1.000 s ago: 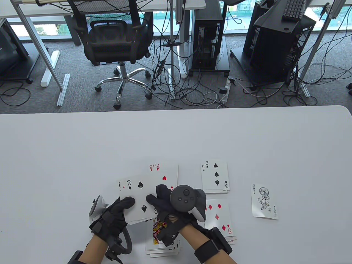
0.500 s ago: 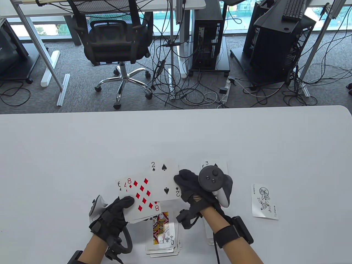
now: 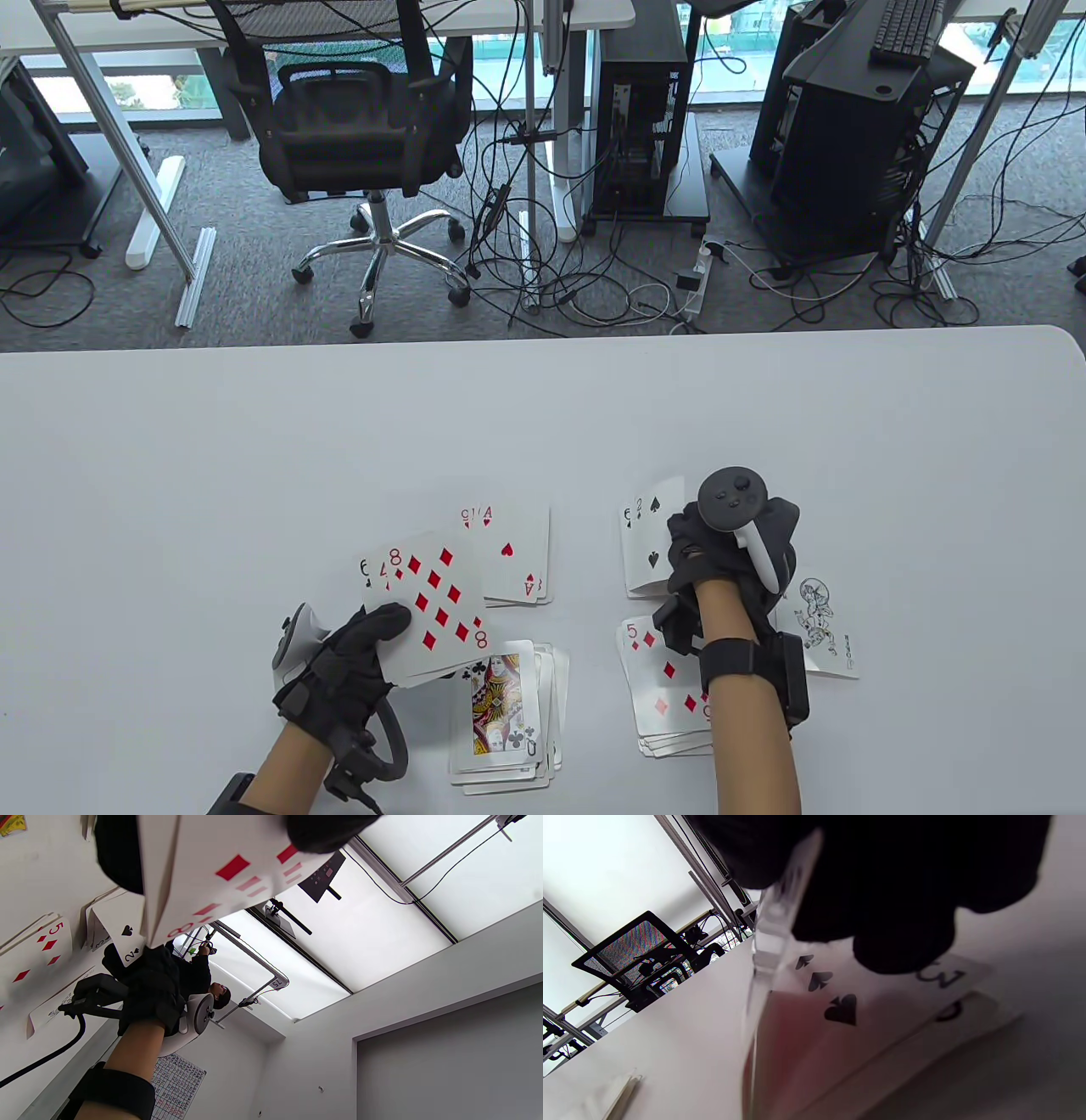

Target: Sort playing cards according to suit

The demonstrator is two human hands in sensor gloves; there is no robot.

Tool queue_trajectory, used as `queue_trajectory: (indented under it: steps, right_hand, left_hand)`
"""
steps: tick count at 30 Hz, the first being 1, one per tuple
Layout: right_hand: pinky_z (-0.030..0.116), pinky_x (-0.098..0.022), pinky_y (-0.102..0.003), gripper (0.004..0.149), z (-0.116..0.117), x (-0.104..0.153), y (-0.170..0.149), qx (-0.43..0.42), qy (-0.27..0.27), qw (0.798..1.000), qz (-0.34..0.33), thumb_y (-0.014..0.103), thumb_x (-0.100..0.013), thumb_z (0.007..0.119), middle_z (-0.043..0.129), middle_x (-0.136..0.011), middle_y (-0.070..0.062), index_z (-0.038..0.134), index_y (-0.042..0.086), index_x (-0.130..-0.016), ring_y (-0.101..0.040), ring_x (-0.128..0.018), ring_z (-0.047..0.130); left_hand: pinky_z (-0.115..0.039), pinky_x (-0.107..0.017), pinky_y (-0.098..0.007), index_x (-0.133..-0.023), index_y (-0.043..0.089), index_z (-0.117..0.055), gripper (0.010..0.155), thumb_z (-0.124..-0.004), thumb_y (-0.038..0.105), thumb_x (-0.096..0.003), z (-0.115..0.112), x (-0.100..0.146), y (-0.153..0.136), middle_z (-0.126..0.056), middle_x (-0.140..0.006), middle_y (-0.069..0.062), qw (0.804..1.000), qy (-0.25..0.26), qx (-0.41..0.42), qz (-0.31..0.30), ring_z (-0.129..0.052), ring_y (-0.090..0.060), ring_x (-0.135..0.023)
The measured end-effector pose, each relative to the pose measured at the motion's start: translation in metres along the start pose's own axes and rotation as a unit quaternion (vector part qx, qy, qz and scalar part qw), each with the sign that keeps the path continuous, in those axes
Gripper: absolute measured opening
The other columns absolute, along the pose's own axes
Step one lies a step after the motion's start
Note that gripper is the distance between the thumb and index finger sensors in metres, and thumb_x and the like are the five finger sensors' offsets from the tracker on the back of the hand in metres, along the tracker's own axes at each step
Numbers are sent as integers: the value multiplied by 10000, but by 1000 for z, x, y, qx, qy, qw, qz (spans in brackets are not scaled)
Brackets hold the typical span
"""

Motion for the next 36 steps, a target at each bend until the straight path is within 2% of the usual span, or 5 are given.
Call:
queue_trajectory:
  steps: [13, 20, 27, 31, 36]
  right_hand:
    - [735, -444, -617, 552, -2, -1, -3, 167, -47, 984, 27, 292, -527, 721, 899, -580, -216, 691, -131, -880, -451, -476, 911]
    - [748, -421, -613, 577, -1, 42, 58, 76, -56, 982, -165, 314, -546, 686, 900, -573, -217, 680, -161, -874, -443, -458, 919]
    - [759, -406, -610, 599, 28, 133, 146, -48, -5, 918, -393, 344, -562, 654, 911, -557, -215, 697, -177, -855, -441, -440, 928]
    - [743, -424, -624, 707, 53, 161, 171, -43, 28, 901, -431, 415, -548, 678, 885, -603, -236, 636, -207, -883, -460, -477, 911]
    - [752, -439, -597, 810, 65, 169, 175, -70, 18, 906, -418, 464, -505, 724, 824, -613, -164, 498, -214, -887, -410, -506, 900]
  left_hand:
    - [-784, -572, -473, -1104, 191, -456, 509, -613, 341, -643, 0, 0, -1, -635, -1084, -114, 1000, 5, -1, 5, -799, -371, -874]
    - [-779, -576, -478, -1104, 189, -453, 509, -613, 337, -644, -2, 0, -2, -630, -1086, -118, 1000, 1, 0, 10, -792, -376, -878]
    - [-773, -581, -483, -1104, 190, -450, 508, -614, 334, -644, -3, 0, -3, -622, -1089, -118, 1000, -4, -3, 12, -784, -379, -883]
    - [-770, -583, -486, -1104, 191, -449, 509, -615, 333, -644, -5, 0, -3, -619, -1091, -119, 1000, -9, -4, 13, -781, -382, -885]
    - [-772, -582, -485, -1103, 192, -455, 506, -616, 337, -645, -9, -1, -2, -624, -1089, -116, 1000, -17, -3, 8, -784, -380, -884]
Point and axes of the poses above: the tracker on the back of each hand, its own y axis roughly to the thumb side, its own x axis roughly from the fingertips to the wrist, z = x × y, the point moved 5 cm from there along -x, roughly from the wrist to the fingertips
